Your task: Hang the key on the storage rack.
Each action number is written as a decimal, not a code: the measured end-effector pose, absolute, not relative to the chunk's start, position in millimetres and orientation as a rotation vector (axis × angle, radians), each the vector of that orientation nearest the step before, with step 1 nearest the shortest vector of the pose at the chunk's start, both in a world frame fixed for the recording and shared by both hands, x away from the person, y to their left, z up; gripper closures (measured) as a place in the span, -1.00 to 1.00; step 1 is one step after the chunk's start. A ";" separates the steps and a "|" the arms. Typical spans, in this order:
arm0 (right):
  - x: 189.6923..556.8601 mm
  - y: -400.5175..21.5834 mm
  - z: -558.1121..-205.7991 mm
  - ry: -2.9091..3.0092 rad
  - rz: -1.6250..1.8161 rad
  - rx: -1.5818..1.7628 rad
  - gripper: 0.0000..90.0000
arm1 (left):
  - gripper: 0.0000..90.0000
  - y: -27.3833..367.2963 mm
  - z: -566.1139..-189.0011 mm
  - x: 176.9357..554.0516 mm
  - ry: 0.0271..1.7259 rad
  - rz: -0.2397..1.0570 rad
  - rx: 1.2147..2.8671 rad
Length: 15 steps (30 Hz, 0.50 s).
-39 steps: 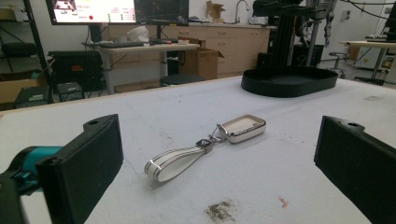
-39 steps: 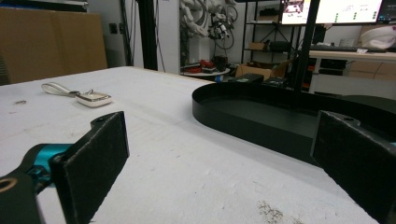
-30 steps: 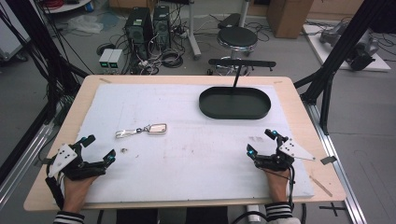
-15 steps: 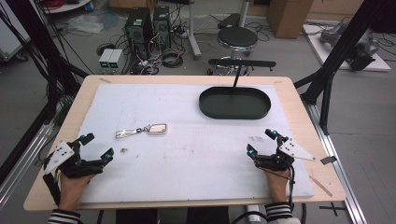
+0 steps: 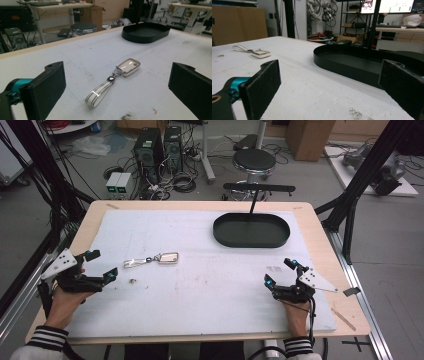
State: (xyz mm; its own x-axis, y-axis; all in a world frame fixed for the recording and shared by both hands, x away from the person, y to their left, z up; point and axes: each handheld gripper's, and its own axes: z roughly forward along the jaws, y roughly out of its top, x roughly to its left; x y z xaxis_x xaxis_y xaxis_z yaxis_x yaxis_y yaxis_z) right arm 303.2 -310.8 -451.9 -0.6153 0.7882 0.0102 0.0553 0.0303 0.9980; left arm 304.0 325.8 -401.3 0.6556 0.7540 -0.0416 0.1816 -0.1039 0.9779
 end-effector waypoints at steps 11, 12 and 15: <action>303.0 -310.7 -451.8 1.739 1.642 0.862 -0.93 | -0.96 323.3 -386.5 338.2 0.754 0.518 1.868; 303.0 -310.7 -451.8 1.739 1.642 0.862 -0.93 | -0.96 322.6 -385.9 340.9 0.747 0.514 1.891; 303.0 -310.7 -451.8 1.739 1.642 0.863 -0.93 | -0.96 319.6 -384.9 348.3 0.735 0.505 1.956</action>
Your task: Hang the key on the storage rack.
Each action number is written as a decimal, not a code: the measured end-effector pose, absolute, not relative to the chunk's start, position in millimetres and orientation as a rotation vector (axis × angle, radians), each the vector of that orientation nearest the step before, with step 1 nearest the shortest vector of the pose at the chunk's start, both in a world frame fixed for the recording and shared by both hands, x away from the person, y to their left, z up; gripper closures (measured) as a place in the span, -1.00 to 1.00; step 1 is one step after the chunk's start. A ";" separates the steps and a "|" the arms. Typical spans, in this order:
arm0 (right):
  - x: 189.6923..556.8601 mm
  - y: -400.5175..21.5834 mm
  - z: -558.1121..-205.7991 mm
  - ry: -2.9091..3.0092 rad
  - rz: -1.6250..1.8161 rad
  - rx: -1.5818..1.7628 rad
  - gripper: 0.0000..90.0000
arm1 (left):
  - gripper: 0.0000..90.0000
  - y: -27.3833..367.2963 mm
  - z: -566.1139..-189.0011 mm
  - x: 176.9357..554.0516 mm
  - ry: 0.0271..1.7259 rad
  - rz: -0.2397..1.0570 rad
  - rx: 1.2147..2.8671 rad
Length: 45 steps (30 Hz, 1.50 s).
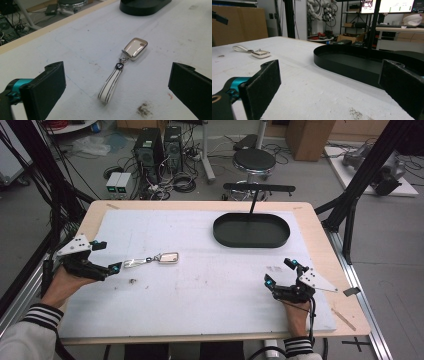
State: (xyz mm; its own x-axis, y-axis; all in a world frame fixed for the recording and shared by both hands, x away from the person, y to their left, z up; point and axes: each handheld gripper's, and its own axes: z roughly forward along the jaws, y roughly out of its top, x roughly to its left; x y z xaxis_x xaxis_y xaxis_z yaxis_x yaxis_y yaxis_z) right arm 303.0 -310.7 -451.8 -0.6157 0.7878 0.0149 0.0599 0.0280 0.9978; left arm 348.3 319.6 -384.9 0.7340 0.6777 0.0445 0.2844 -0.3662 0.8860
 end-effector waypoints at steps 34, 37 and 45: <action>303.4 -310.9 -451.8 1.734 1.647 0.863 -0.93 | -0.59 288.9 -402.3 407.1 0.722 0.356 2.508; 303.4 -310.8 -451.9 1.733 1.646 0.863 -0.93 | -0.47 289.2 -403.8 408.7 0.733 0.357 2.518; 303.3 -310.8 -451.9 1.732 1.644 0.866 -0.93 | -0.15 286.3 -407.2 411.2 0.715 0.321 2.566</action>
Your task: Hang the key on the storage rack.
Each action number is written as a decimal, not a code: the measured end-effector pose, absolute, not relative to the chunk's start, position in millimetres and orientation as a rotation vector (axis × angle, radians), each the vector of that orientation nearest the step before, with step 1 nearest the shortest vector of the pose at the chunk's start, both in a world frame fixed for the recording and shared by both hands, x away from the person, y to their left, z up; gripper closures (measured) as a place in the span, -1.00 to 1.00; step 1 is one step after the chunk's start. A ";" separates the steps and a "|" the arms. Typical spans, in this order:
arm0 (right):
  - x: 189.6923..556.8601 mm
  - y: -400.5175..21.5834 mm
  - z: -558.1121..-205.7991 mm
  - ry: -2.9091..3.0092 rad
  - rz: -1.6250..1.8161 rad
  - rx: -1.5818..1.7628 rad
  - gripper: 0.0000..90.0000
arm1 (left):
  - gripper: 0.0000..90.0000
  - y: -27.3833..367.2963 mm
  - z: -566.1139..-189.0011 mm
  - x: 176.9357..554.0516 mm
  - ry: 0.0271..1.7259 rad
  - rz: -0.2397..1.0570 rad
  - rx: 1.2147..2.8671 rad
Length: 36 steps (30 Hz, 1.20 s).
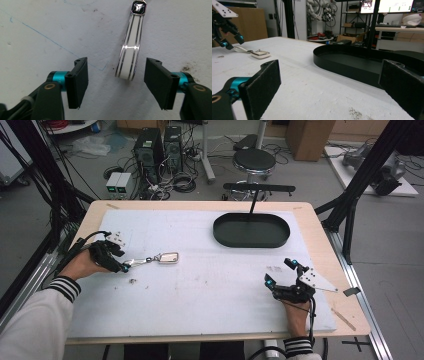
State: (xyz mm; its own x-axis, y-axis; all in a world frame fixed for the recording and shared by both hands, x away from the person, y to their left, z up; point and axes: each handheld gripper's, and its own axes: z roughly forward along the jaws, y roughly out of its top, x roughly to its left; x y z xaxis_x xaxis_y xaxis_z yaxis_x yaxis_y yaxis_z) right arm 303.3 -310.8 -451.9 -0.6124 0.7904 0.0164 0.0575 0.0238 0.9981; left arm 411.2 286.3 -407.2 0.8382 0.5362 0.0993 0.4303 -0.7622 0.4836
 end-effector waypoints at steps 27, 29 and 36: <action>303.7 -311.2 -451.9 1.731 1.646 0.863 -0.93 | 0.56 273.3 -409.6 412.9 0.640 0.313 2.671; 303.6 -311.2 -451.8 1.732 1.645 0.864 -0.93 | 0.60 273.2 -410.1 412.4 0.635 0.300 2.677; 303.3 -311.5 -451.9 1.736 1.648 0.871 -0.93 | 0.63 268.5 -408.7 408.2 0.614 0.351 2.689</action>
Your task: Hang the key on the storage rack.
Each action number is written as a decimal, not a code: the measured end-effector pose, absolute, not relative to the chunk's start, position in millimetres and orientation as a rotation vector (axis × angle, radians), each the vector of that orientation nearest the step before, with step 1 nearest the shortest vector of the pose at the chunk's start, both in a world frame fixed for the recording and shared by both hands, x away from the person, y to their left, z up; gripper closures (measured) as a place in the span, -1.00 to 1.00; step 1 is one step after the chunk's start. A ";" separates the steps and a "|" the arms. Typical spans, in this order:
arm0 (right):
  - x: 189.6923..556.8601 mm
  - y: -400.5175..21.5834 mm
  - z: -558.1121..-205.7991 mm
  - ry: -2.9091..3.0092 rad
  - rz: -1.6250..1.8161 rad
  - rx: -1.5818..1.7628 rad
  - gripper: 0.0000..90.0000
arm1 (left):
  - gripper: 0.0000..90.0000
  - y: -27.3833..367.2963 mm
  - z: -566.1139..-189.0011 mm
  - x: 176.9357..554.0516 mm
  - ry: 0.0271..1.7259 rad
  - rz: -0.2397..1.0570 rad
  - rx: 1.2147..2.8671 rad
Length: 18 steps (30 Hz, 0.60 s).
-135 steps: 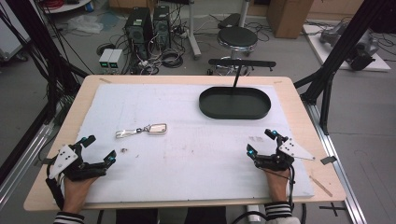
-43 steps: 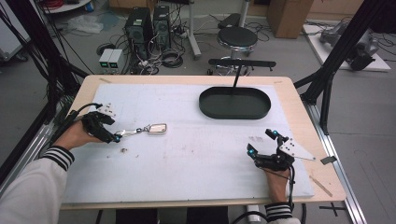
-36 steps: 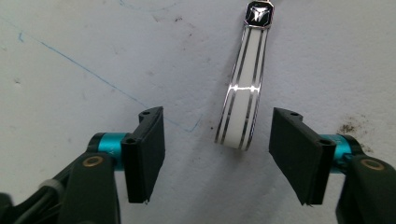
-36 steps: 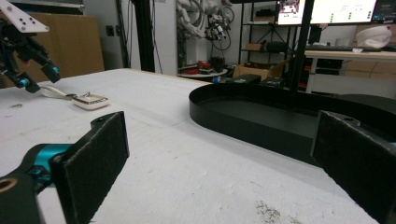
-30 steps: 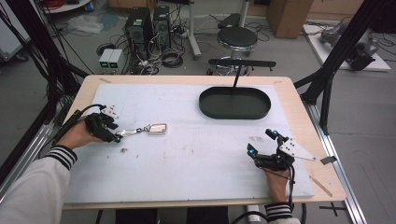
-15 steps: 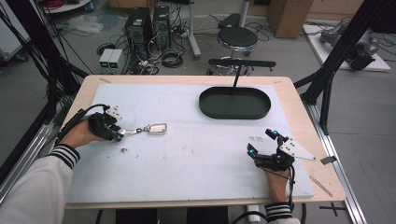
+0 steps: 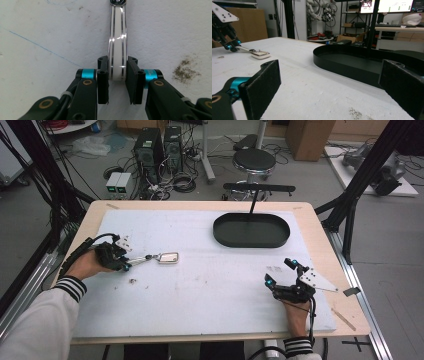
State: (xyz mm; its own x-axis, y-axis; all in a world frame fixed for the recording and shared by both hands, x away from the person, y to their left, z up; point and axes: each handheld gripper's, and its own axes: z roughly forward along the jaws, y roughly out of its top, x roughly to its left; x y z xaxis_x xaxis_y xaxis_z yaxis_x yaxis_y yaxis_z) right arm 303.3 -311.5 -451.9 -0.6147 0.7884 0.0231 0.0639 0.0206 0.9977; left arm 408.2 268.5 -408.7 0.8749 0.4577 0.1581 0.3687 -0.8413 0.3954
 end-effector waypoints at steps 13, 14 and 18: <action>304.0 -312.4 -451.4 1.719 1.654 0.906 -0.93 | 0.64 268.7 -399.1 403.7 0.634 0.357 2.611; 304.3 -312.6 -451.2 1.727 1.653 0.906 -0.93 | 0.64 268.9 -398.1 403.7 0.634 0.361 2.604; 306.1 -312.9 -450.4 1.739 1.637 0.914 -0.93 | 0.64 268.4 -393.6 402.2 0.633 0.372 2.564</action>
